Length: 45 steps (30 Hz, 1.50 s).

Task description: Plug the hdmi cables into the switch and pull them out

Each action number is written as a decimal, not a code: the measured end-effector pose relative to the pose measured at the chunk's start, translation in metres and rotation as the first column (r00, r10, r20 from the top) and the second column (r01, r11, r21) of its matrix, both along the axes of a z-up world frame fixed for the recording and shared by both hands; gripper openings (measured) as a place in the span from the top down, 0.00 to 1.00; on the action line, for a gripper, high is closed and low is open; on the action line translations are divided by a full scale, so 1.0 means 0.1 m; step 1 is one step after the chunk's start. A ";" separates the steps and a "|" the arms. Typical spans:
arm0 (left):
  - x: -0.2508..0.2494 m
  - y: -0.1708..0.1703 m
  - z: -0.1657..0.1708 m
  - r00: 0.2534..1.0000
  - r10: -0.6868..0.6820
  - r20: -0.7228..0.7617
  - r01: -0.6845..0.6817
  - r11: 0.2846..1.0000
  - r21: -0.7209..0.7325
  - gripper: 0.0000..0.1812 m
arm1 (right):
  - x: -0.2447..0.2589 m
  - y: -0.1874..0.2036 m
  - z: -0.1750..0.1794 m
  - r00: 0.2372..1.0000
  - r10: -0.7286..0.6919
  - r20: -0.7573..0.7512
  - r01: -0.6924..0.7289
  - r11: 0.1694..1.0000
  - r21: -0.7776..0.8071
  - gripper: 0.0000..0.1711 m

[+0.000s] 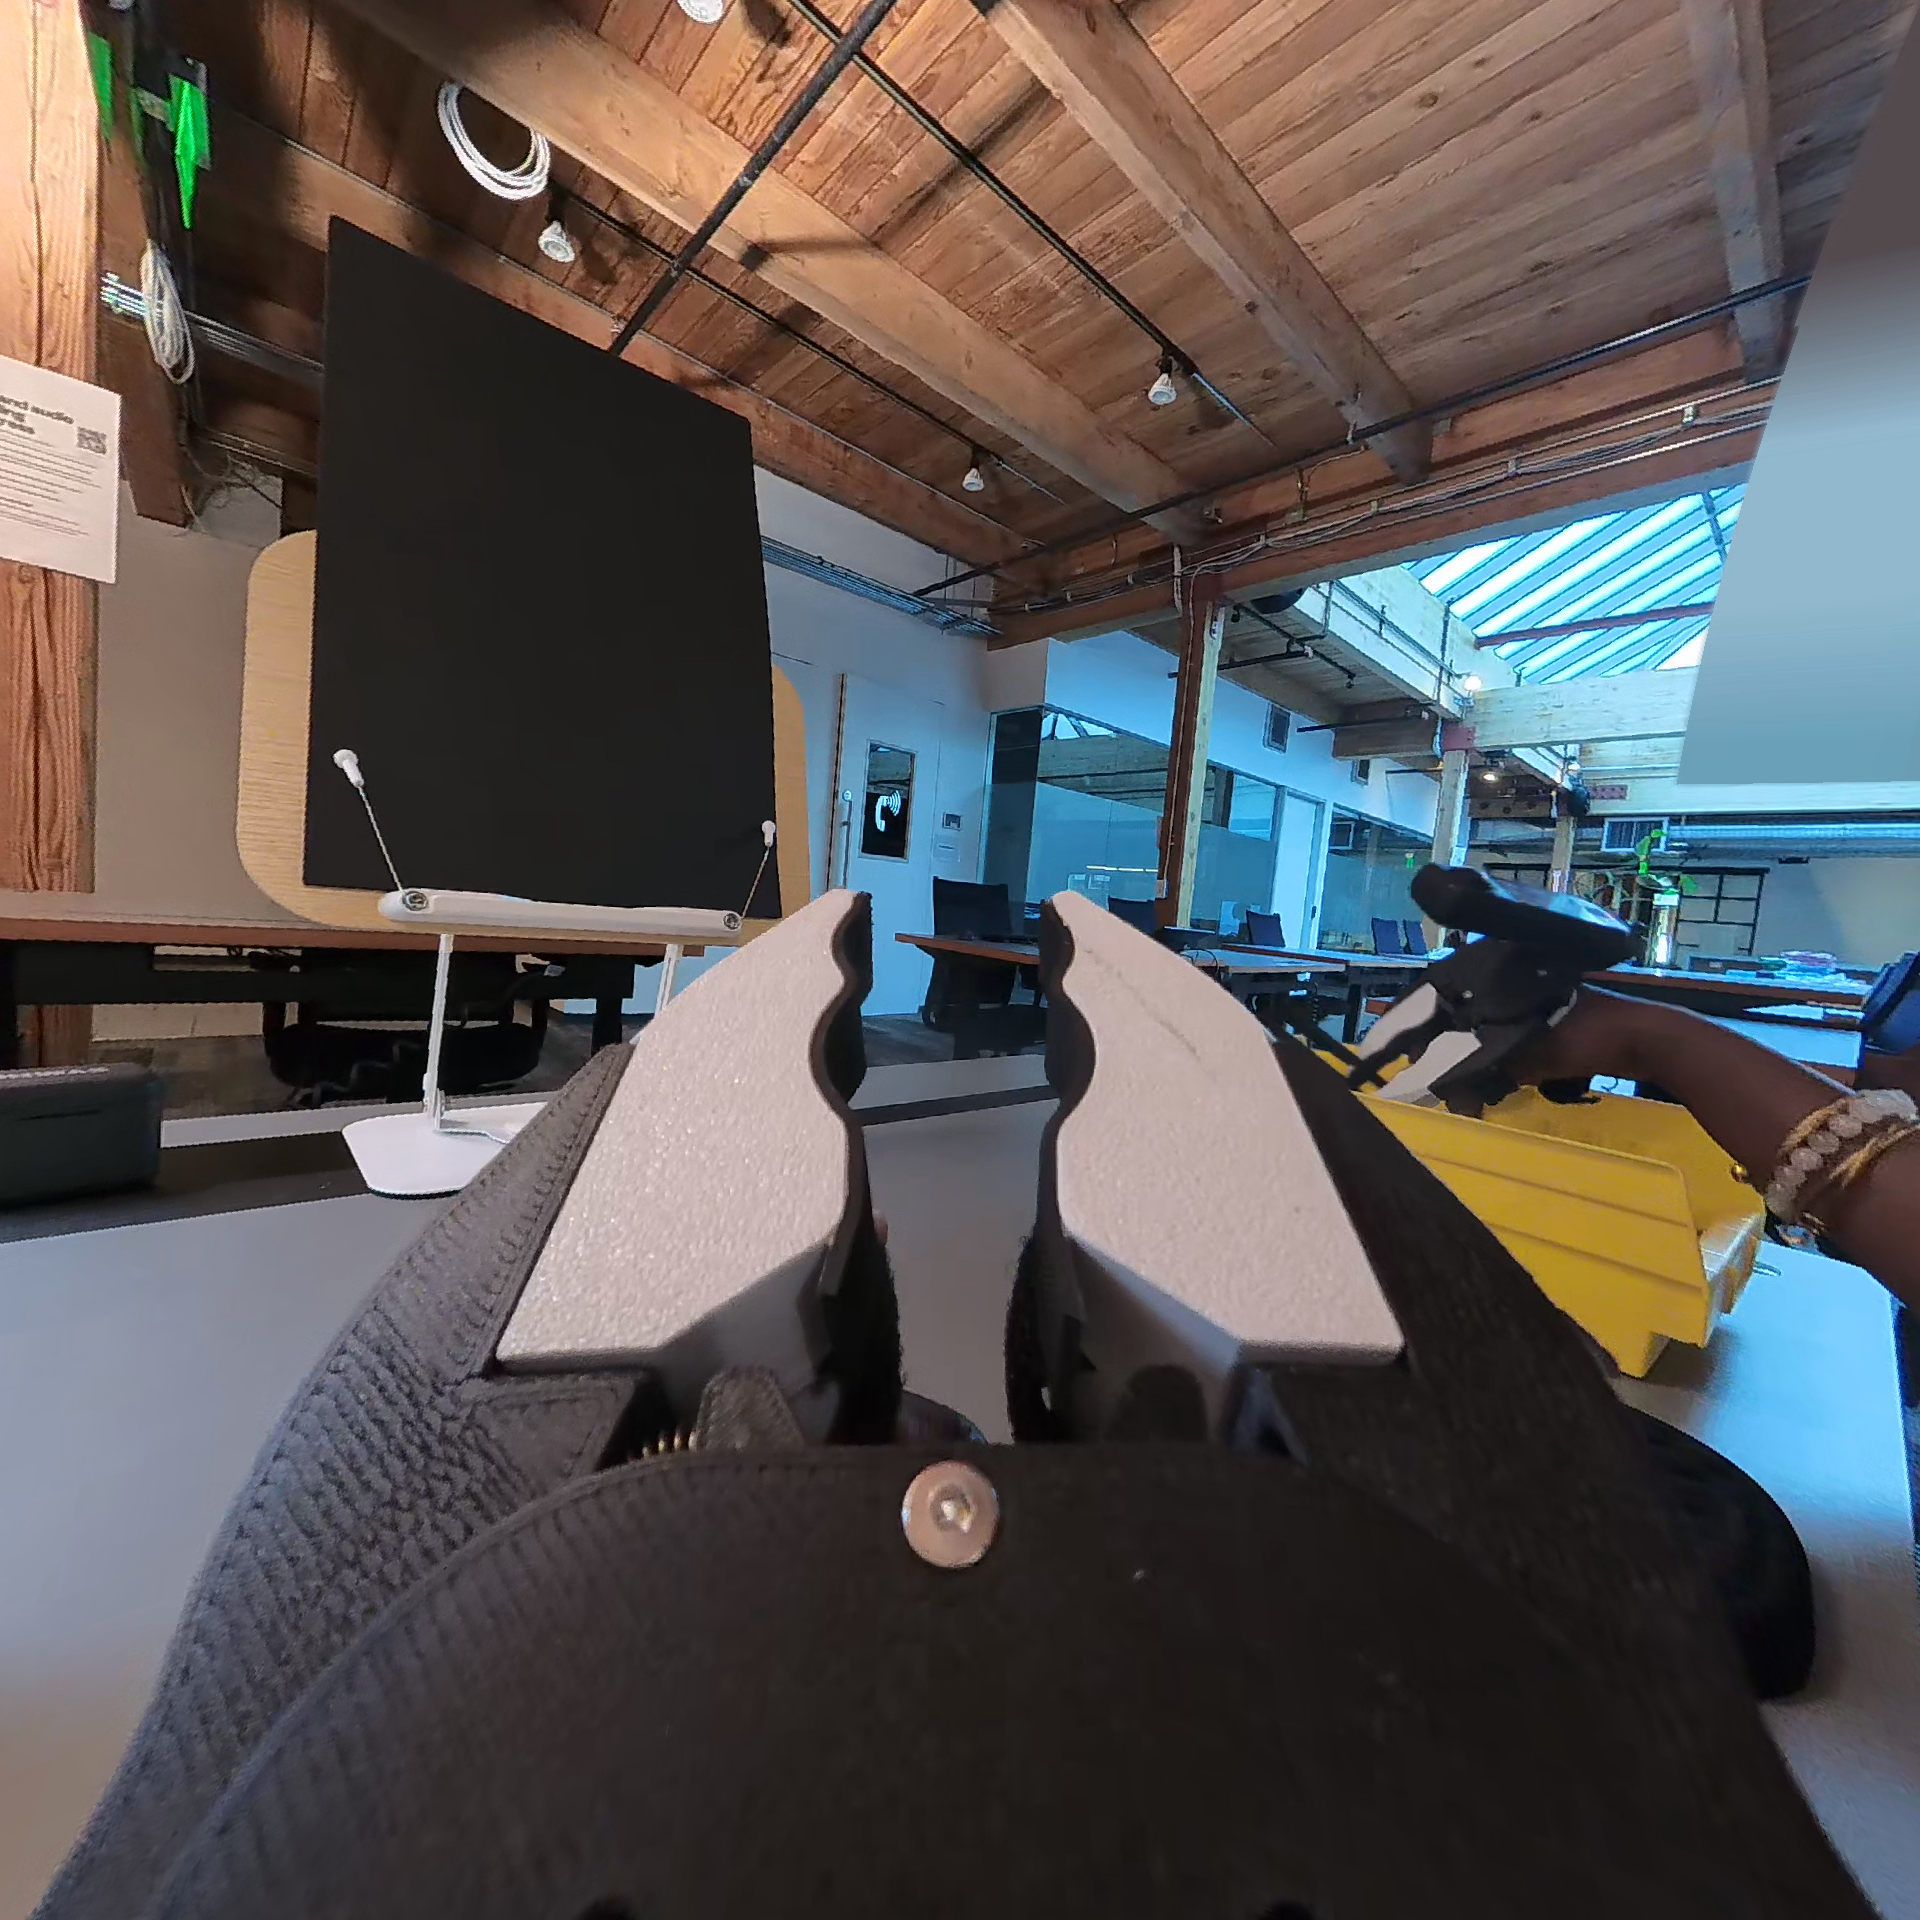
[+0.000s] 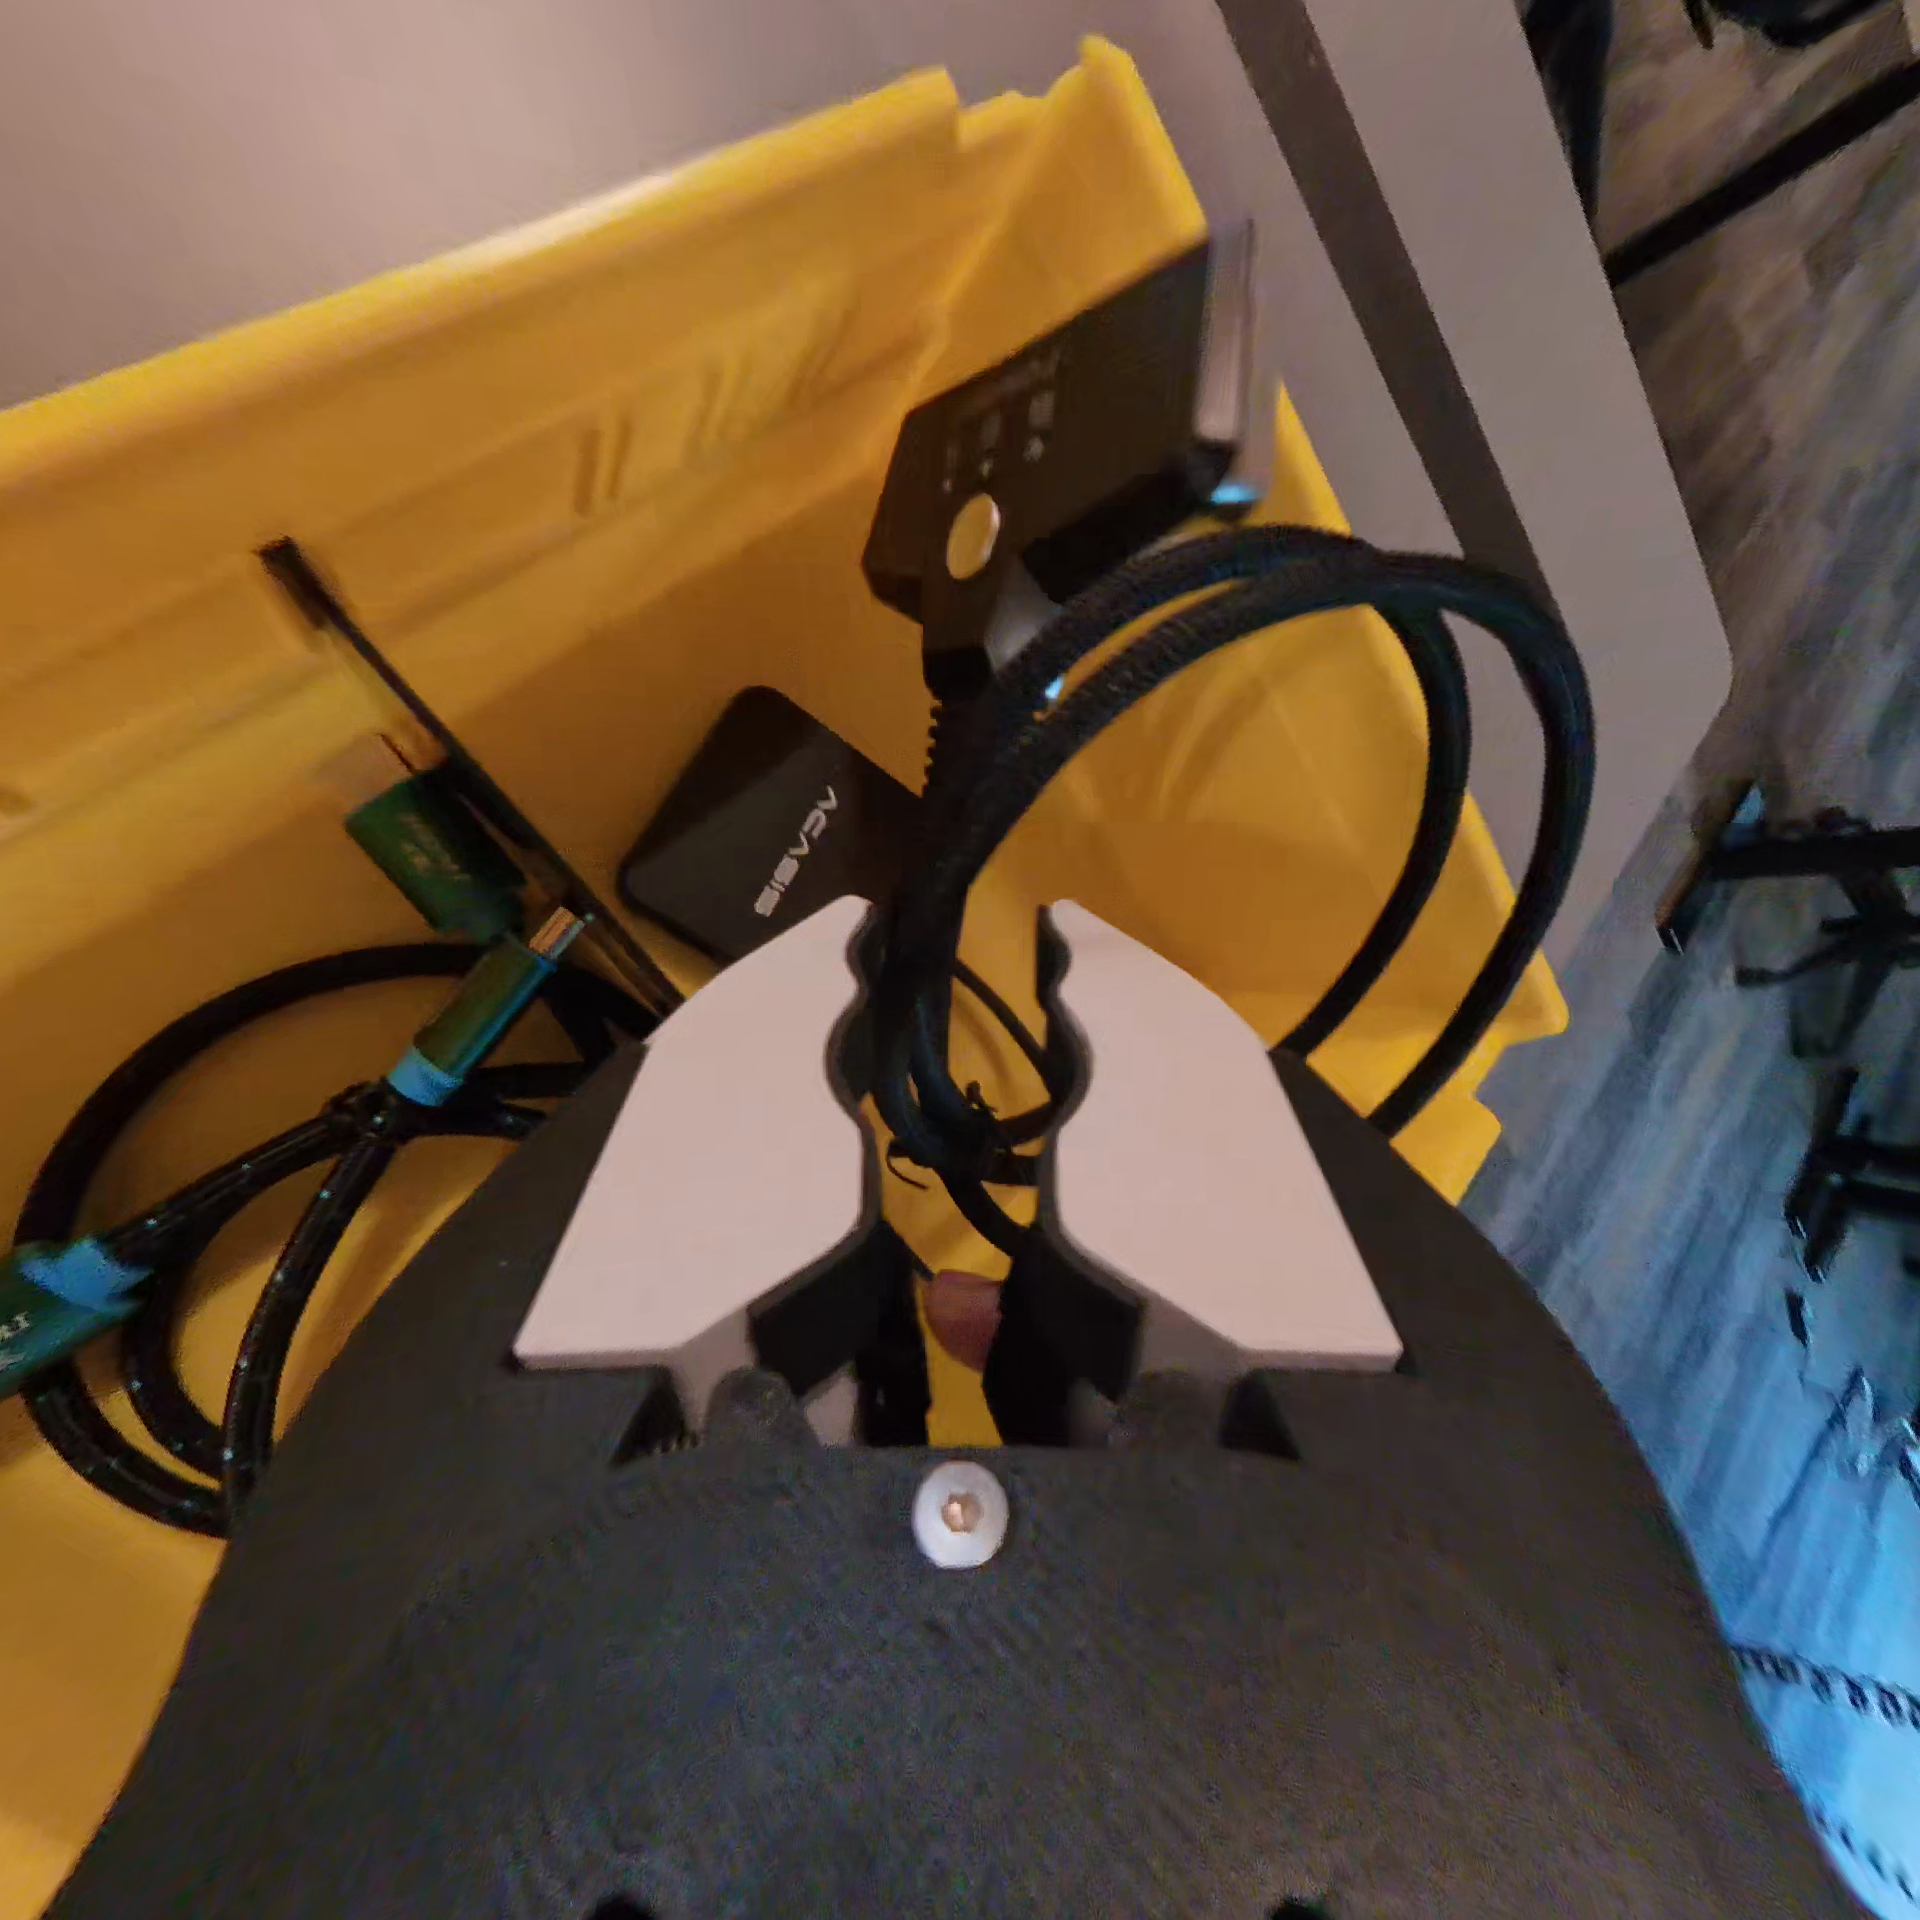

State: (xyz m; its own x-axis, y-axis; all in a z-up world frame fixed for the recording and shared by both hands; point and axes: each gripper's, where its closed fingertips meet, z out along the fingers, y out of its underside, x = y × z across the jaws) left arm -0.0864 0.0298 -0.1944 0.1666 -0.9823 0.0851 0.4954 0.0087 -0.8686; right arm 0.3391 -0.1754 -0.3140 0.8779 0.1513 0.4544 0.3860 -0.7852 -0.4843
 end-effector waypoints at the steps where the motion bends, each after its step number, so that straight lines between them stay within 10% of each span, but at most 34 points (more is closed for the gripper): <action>1: 0.00 0.00 0.00 1.000 -0.001 -0.003 0.001 1.000 0.001 0.83 | 0.02 -0.03 -0.01 1.000 -0.022 0.010 0.023 0.999 -0.031 0.81; 13: -0.01 0.01 0.00 1.000 0.003 -0.002 -0.003 1.000 0.001 0.84 | -0.17 0.21 0.50 0.991 -0.014 -0.134 0.051 0.961 0.272 0.88; 25: 0.02 0.00 -0.02 1.000 0.002 -0.016 -0.002 1.000 0.004 0.84 | -0.25 0.42 -0.02 0.988 -0.041 -0.150 0.045 0.999 0.027 0.83; 38: 0.02 0.01 -0.03 1.000 0.004 -0.018 -0.004 1.000 0.001 0.84 | 0.42 -1.15 0.27 0.811 -0.573 -0.121 0.571 0.819 -0.052 0.79; 45: 0.05 -0.01 -0.03 0.999 0.006 -0.034 -0.006 1.000 0.011 0.84 | 0.48 -1.14 0.23 0.894 -0.448 0.017 0.447 0.894 0.037 0.94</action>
State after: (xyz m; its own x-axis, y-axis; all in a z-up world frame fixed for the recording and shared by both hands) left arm -0.0815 0.0284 -0.1979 0.1754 -0.9821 0.0685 0.4655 0.0214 -0.8848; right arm 0.3874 -0.2891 -0.2912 0.8379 -0.2697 0.4745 0.0093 -0.8622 -0.5065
